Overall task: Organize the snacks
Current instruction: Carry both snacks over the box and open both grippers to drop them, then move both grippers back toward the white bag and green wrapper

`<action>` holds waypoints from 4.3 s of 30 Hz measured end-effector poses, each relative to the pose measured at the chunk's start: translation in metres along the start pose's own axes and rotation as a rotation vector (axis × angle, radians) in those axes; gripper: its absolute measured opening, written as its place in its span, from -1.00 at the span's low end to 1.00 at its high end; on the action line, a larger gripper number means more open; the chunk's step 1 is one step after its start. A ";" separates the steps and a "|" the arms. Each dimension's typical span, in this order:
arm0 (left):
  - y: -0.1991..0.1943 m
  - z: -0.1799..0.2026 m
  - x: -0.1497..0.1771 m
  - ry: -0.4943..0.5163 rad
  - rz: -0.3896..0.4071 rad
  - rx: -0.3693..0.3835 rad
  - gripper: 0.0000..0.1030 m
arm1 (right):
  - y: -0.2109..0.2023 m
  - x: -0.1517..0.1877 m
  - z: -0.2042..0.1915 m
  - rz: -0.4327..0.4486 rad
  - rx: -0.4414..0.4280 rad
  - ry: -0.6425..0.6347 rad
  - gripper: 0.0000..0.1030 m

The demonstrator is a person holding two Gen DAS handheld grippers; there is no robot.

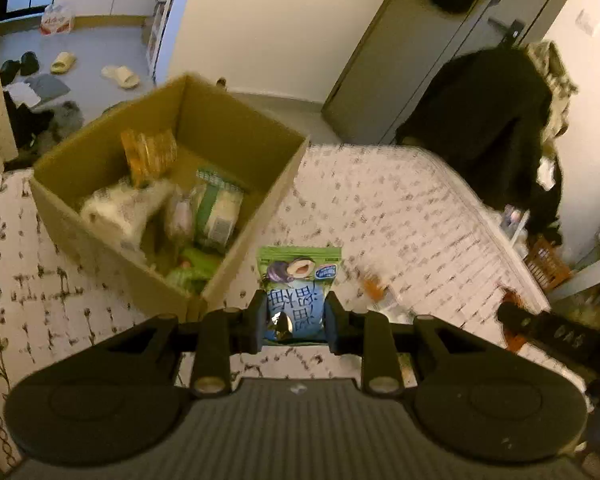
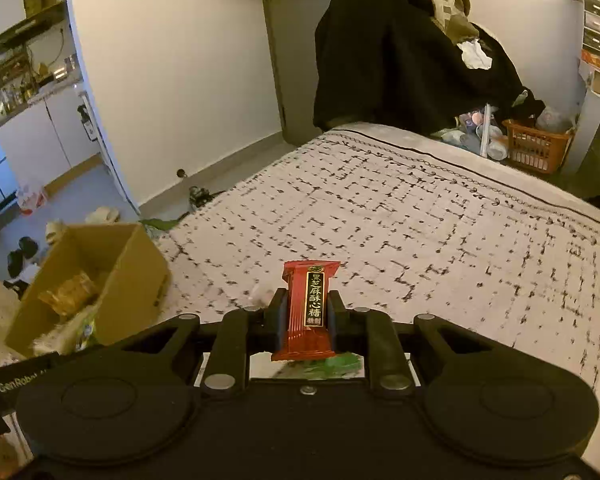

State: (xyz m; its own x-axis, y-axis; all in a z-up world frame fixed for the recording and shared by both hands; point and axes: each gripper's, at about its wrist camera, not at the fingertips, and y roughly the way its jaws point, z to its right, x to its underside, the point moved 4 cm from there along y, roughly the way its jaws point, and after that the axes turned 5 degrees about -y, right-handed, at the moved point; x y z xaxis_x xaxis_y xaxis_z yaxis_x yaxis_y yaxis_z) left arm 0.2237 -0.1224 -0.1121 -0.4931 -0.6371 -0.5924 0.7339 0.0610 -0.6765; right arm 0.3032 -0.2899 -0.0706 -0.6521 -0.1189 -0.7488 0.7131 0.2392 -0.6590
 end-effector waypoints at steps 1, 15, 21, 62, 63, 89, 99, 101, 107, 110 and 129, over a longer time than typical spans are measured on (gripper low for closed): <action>-0.005 0.000 -0.003 0.007 0.011 0.009 -0.47 | -0.003 0.000 -0.003 0.002 -0.011 0.010 -0.62; -0.053 -0.025 -0.037 0.002 0.102 0.042 -0.47 | -0.037 0.004 -0.055 0.080 -0.078 0.092 -0.61; -0.063 -0.039 -0.050 -0.011 0.128 0.038 -0.47 | -0.035 0.007 -0.067 0.076 -0.096 0.113 -0.61; -0.023 -0.103 -0.088 -0.096 0.122 -0.038 -0.47 | 0.005 -0.003 -0.135 0.057 -0.198 0.001 -0.61; -0.020 -0.104 -0.088 -0.098 0.117 -0.039 -0.46 | 0.007 -0.004 -0.136 0.055 -0.198 0.002 -0.61; -0.033 -0.133 -0.097 -0.198 0.097 -0.063 0.13 | 0.032 -0.004 -0.180 -0.003 -0.346 0.000 -0.61; -0.052 -0.147 -0.112 -0.207 0.130 -0.107 0.37 | 0.025 -0.001 -0.190 0.012 -0.359 -0.006 -0.04; -0.054 -0.145 -0.113 -0.202 0.138 -0.125 0.47 | 0.020 -0.002 -0.184 0.010 -0.345 0.001 0.02; -0.061 -0.138 -0.111 -0.178 0.125 -0.164 0.69 | 0.001 -0.006 -0.167 0.002 -0.295 -0.044 0.16; -0.063 -0.134 -0.109 -0.172 0.110 -0.163 0.77 | -0.012 -0.008 -0.155 0.006 -0.273 -0.046 0.34; -0.078 -0.101 -0.092 -0.127 0.061 -0.045 1.00 | -0.054 -0.001 -0.076 0.064 -0.140 -0.070 0.82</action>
State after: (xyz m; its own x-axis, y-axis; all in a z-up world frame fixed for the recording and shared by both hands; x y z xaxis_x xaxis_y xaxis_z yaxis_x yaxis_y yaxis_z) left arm 0.1651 0.0091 -0.0490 -0.3830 -0.7233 -0.5746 0.7378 0.1349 -0.6615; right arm 0.2459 -0.2294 -0.0293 -0.5835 -0.1649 -0.7952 0.7064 0.3801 -0.5971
